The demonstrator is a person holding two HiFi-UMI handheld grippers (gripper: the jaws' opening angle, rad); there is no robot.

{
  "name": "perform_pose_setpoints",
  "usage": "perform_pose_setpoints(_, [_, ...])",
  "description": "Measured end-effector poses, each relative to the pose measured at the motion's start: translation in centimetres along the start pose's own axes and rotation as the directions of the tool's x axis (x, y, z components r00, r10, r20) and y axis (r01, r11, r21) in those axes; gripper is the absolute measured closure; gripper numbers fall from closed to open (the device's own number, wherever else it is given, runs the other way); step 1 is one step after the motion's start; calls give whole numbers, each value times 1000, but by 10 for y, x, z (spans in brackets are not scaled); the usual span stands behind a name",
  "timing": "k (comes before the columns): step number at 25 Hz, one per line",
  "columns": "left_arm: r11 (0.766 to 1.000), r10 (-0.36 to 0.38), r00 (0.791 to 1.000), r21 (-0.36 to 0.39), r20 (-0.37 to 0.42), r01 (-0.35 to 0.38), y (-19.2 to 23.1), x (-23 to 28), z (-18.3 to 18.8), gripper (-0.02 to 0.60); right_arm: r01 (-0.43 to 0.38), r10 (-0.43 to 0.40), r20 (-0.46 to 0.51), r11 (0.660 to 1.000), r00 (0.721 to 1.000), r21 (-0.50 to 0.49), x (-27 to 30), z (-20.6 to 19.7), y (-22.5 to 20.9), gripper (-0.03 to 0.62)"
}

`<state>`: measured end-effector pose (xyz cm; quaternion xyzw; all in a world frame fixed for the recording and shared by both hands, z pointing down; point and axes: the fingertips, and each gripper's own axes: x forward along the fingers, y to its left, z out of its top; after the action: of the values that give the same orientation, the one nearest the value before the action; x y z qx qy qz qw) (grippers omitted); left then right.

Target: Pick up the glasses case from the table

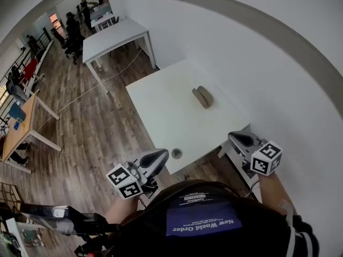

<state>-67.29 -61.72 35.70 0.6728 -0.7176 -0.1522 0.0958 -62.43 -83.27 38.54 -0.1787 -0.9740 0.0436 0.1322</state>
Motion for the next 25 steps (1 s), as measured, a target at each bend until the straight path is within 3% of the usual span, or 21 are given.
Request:
perform_pose_setpoints(4, [997,74,997,-3,11,-74,16,52,3,578,-74,74,-11,997,997,6,16,8,-57,591])
perform_pose_setpoints(10, [989,145,989,0,-9,-145,73,106,-20,578,-156,157,-41,987,987,38,76,-19,-130,591])
perform_pose_setpoints(16, [985,170,985,-15,17,-169,140,71,-9,578,-160,162,-83,987,983,26,155,-16,-130,591])
perform_pose_setpoints(25, [993,116,993,-20,14,-116,246,-13,13,578,-41,39,-171,999,984,-4,261,-7,-103,591])
